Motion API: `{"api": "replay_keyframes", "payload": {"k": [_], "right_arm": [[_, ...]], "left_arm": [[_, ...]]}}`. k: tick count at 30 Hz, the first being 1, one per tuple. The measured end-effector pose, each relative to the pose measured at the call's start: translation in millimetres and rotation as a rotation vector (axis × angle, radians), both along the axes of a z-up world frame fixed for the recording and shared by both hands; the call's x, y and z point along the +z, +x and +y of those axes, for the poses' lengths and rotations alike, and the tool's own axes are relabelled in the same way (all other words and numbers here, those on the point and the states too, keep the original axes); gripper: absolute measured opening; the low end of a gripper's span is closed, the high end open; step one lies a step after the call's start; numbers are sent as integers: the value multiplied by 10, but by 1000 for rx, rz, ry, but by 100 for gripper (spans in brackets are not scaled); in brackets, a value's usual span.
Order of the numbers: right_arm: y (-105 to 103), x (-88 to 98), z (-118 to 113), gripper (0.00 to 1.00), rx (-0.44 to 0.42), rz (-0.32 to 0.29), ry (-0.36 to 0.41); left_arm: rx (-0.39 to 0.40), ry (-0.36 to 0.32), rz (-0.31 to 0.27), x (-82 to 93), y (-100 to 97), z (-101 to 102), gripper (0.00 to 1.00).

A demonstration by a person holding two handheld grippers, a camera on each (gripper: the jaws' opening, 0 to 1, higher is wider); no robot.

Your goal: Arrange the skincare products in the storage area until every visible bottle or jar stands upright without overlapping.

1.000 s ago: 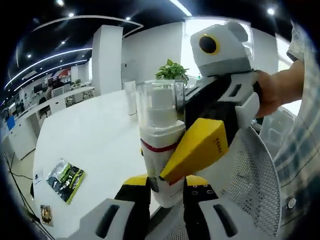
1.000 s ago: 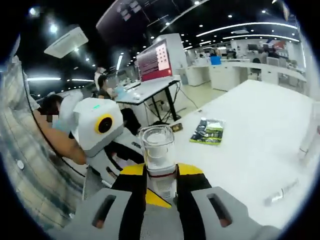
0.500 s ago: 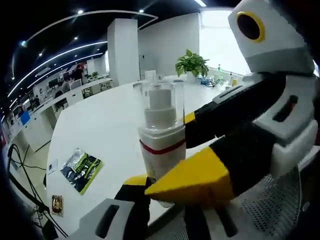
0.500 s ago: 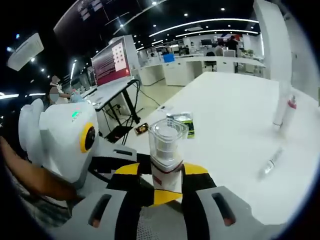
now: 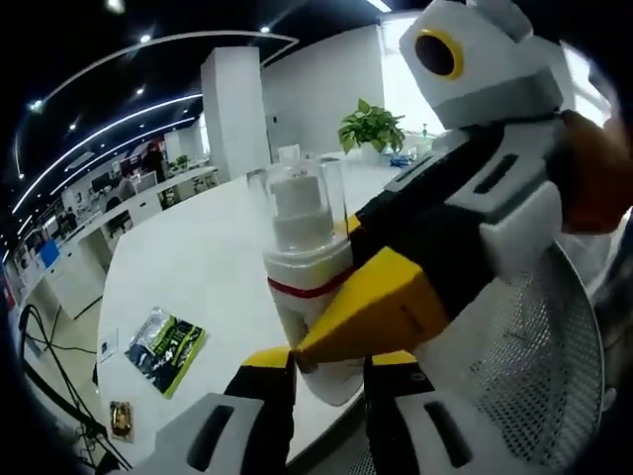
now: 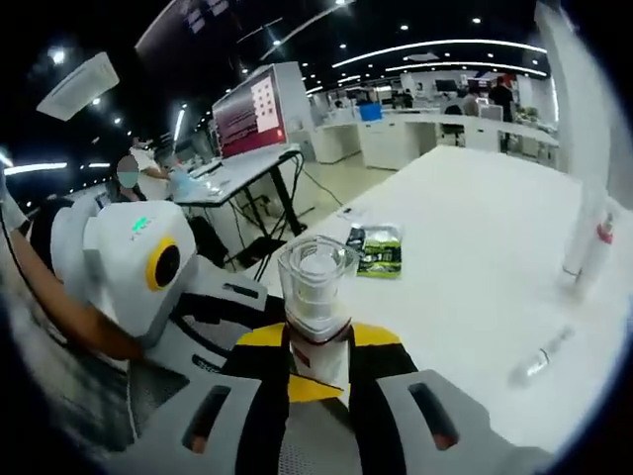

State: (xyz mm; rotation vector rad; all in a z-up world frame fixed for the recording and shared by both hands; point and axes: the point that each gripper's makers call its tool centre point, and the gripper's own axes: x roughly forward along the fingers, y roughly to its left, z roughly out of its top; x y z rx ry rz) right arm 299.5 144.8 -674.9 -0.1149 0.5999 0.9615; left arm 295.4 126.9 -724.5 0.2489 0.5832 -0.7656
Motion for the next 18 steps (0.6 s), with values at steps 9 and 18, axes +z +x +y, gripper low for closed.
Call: {"api": "replay_keyframes", "payload": {"k": [9,18], "right_arm": [[79,-34,-90,19,19,-10,-29],[563,76,-623,20,-96,-34,3]], "left_arm": [[-12,12,50,-101,-33,-15,25],[5,49,128,-263,-57,9,28]]}}
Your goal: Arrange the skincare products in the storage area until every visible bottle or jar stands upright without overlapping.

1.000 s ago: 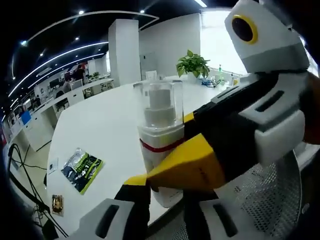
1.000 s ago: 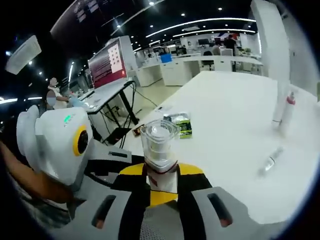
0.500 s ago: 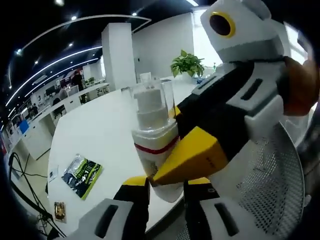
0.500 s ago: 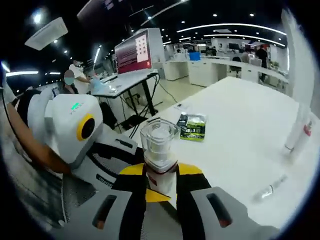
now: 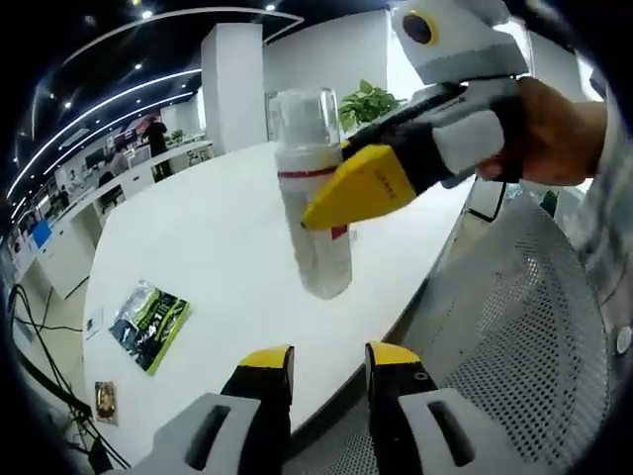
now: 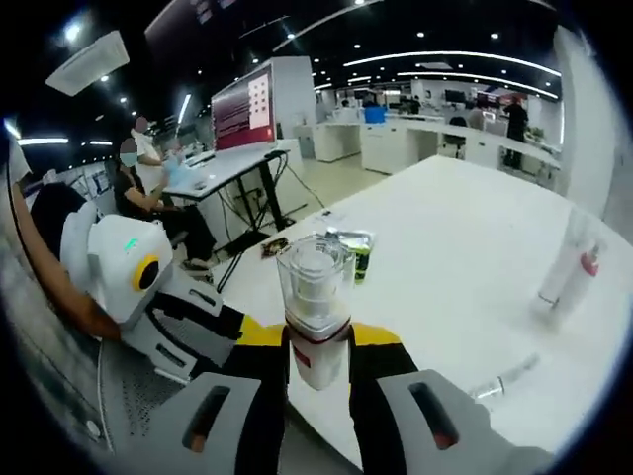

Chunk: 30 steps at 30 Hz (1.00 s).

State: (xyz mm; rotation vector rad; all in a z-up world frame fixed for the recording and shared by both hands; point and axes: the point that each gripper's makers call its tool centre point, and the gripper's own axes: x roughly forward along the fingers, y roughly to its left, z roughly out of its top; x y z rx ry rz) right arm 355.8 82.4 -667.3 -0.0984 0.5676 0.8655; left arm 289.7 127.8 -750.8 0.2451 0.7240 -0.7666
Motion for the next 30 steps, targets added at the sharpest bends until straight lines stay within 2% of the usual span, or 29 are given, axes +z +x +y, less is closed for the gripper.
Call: {"api": "replay_keyframes", "payload": {"k": [8,10,18,25,30], "right_arm": [[362,-73,-441,20,-75,-40,10],[467,-51,-580,20,-113,-56,35],[775,-118,-1022,20,-173,-78,51],[1186,-103,-1399,20,-215,-120,39],[1480,-131,-1581,20,-238,-128,21]], "left_arm": [[-15,60,27,-112,-32,31,27],[-18,73,37,-144,-41,33,27],[-33,121,74,-242,-92,72,26],[-55,149,77,-273,-116,72,26],[-68,186,112,-352,-157,101,25]]}}
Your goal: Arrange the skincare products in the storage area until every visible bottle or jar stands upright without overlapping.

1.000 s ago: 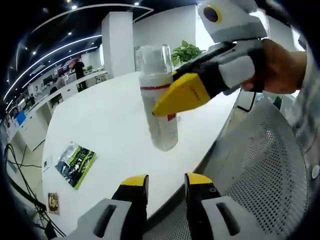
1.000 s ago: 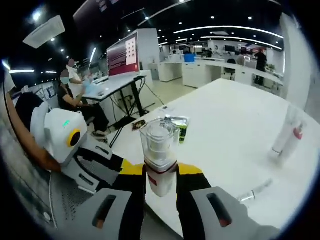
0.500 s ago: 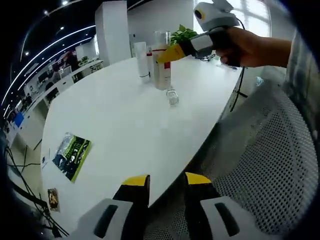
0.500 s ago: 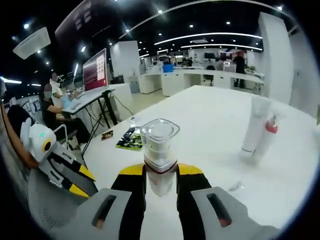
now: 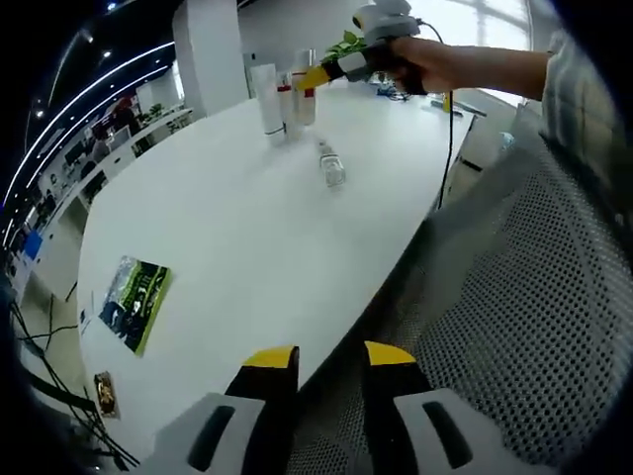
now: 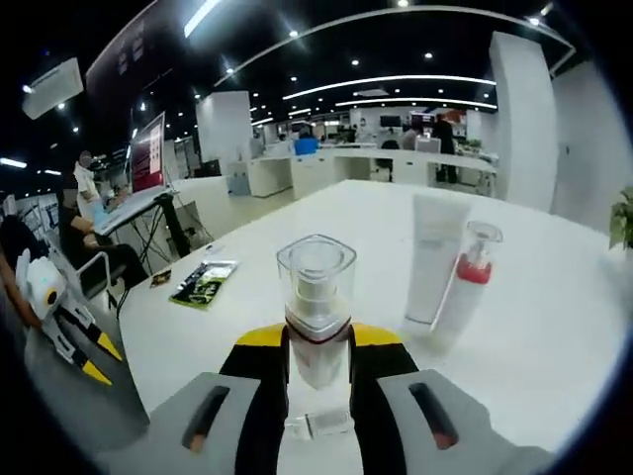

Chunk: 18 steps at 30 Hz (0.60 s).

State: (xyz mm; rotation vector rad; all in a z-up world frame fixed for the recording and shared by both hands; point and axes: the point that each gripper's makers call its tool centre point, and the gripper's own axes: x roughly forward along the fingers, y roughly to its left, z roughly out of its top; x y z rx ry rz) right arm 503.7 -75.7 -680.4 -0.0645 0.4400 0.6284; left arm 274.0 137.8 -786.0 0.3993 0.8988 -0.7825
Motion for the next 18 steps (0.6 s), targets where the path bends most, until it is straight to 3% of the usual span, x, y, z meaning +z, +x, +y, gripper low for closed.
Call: {"api": "replay_keyframes", "payload": {"k": [9,18], "right_arm": [[443,-338,-212,20,-24,33,-41],[659,-537,-285,20,-13,18,-109]], "left_arm": [[-13,12,31,-44,-42,9,25],[-26,33,60,-91,-78,26,24]]}}
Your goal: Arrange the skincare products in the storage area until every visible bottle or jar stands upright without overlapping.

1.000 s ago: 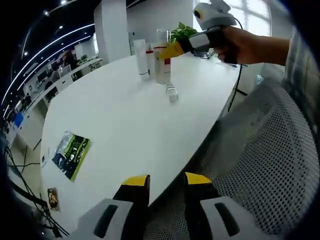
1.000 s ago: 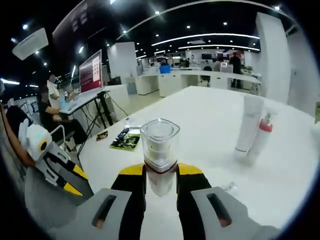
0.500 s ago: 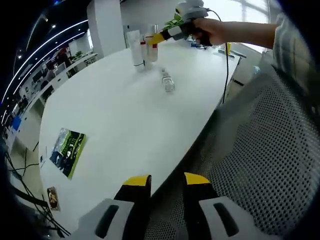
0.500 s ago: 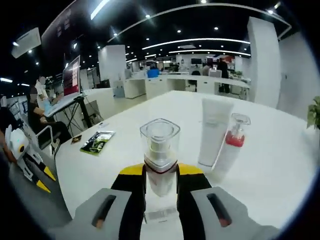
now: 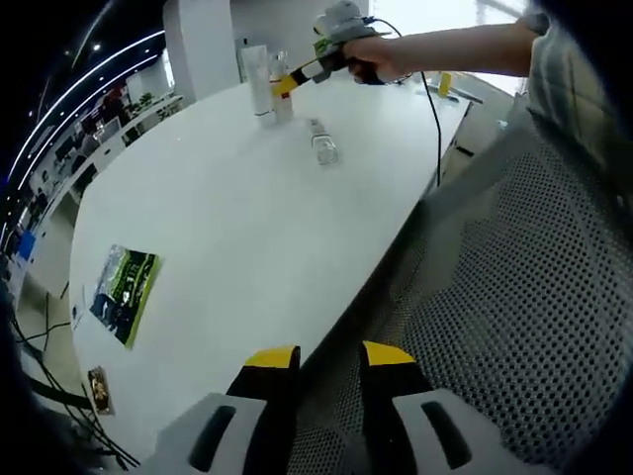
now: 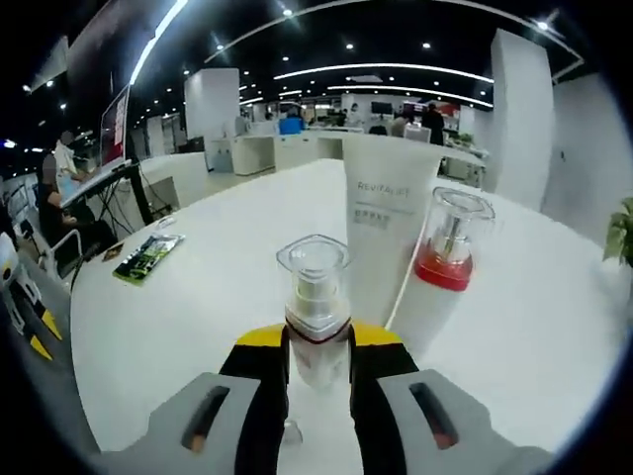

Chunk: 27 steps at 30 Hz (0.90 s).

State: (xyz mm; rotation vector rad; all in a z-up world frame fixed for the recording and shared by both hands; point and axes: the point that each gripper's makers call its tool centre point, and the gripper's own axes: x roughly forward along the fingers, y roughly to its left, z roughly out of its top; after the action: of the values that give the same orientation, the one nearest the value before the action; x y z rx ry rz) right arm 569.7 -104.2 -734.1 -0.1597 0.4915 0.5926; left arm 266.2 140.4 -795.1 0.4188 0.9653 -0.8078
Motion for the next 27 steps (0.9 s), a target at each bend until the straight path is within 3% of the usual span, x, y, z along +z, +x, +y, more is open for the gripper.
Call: {"api": "replay_keyframes", "payload": {"k": [8,15,18,24,27], "right_arm": [[109,-163,-15,20,57,7,-35],[93,-181,14,21,76,17,-3],[88,-184,48,21,90,3,21],[109,-177,47,21,90,-9,24],[106,-223,37,26,85,5,-20]], "left_arm": [[2,0,3,-4,2,5,24],[3,-3,1,0,9,6,24],[46,-23,8,14,53,32,24],[21,-16,-1,9,27,6,23],[38,-54,1,52,44,-28,23]]}}
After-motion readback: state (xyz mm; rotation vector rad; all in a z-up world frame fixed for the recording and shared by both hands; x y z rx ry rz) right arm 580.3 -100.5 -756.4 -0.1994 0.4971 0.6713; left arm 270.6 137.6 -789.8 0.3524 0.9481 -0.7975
